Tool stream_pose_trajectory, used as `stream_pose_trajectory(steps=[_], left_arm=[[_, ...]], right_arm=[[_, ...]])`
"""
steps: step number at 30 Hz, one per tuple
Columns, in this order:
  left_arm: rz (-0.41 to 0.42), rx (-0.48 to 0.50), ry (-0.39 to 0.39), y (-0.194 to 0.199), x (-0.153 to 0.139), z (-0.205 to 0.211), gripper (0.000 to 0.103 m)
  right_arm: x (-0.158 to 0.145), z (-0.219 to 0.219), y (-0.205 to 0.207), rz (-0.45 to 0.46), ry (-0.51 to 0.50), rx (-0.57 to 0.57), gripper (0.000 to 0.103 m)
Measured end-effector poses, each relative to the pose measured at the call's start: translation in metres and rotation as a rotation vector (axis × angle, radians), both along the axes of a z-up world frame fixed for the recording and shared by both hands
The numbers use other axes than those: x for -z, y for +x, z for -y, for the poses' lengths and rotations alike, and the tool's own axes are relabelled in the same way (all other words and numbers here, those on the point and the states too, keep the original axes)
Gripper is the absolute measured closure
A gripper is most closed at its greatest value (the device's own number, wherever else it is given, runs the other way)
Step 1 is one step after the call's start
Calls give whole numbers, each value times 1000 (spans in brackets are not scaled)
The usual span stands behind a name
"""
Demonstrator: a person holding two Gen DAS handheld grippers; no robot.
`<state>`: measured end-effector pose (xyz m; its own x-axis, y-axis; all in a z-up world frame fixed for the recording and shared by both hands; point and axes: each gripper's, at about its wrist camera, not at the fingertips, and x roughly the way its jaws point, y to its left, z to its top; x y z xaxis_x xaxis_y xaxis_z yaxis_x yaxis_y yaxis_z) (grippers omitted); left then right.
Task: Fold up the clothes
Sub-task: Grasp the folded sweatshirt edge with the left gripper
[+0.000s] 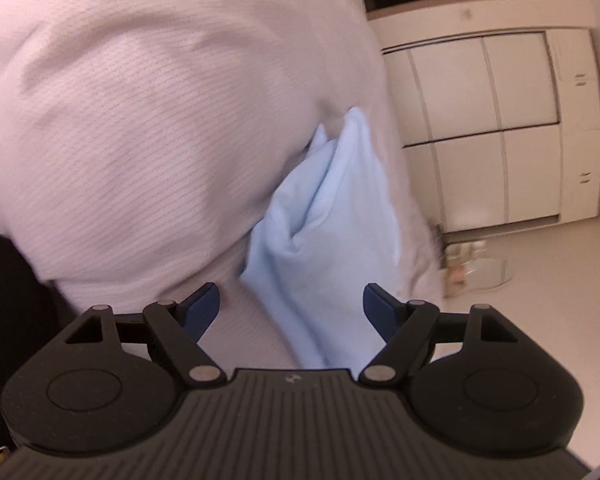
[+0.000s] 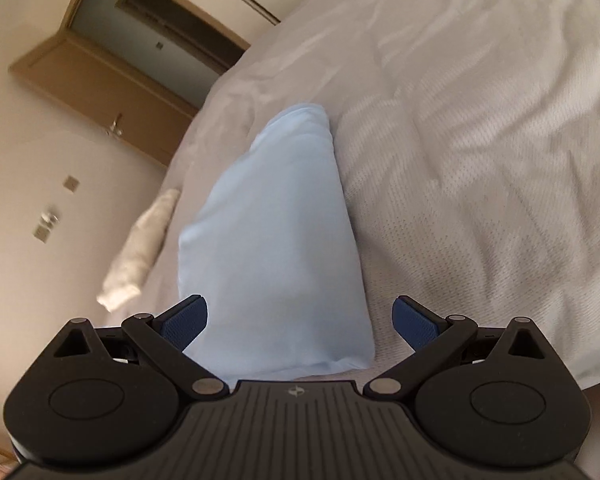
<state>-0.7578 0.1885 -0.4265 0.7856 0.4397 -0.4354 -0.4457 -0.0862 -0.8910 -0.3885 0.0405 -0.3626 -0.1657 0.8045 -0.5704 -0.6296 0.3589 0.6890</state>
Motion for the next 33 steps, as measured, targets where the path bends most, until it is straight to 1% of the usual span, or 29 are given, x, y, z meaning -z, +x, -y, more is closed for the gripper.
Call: stream_pose_trajectory(steps=[1, 3, 6, 7, 11, 14, 17, 18, 19, 20, 21, 22, 24, 27, 28, 29, 31, 33], left_arm=[[15, -4, 4, 1, 1, -1, 32], [30, -8, -1, 1, 5, -1, 32], [52, -13, -7, 2, 11, -2, 33], [59, -15, -10, 3, 13, -2, 37], [91, -25, -20, 4, 21, -3, 37], [133, -52, -31, 8, 27, -1, 37], [171, -60, -11, 9, 26, -4, 37], [184, -63, -5, 10, 25, -5, 42], [196, -66, 2, 10, 25, -6, 52], [209, -69, 9, 11, 25, -7, 56], [217, -70, 14, 11, 26, -7, 61], [214, -69, 15, 8, 29, -7, 65], [209, -69, 10, 4, 36, -7, 65], [210, -86, -62, 3, 52, -4, 66], [224, -92, -66, 2, 52, -5, 64], [219, -86, -50, 4, 48, -8, 63], [212, -77, -19, 10, 38, -15, 48], [207, -70, -2, 16, 33, -21, 47]], right_arm=[[2, 0, 3, -21, 8, 6, 2], [6, 0, 9, -63, 23, 18, 2], [9, -3, 9, -60, 12, 13, 2], [9, -4, 10, -61, 11, 13, 2], [13, -6, 10, -64, 4, 13, 2], [16, -7, 11, -66, -1, 13, 2], [18, -9, 11, -69, -7, 13, 2], [19, -9, 11, -70, -8, 13, 2], [20, -10, 12, -70, -10, 13, 2], [21, -11, 12, -71, -12, 13, 2], [21, -10, 12, -72, -8, 8, 2], [21, -10, 12, -67, -6, 5, 2], [21, -10, 12, -59, -3, 0, 3], [23, -11, 13, -62, -5, -1, 3], [24, -11, 14, -66, -6, 0, 3], [24, -12, 14, -68, -8, 1, 3], [25, -12, 15, -68, -9, 0, 3], [24, -13, 16, -66, -6, 2, 3]])
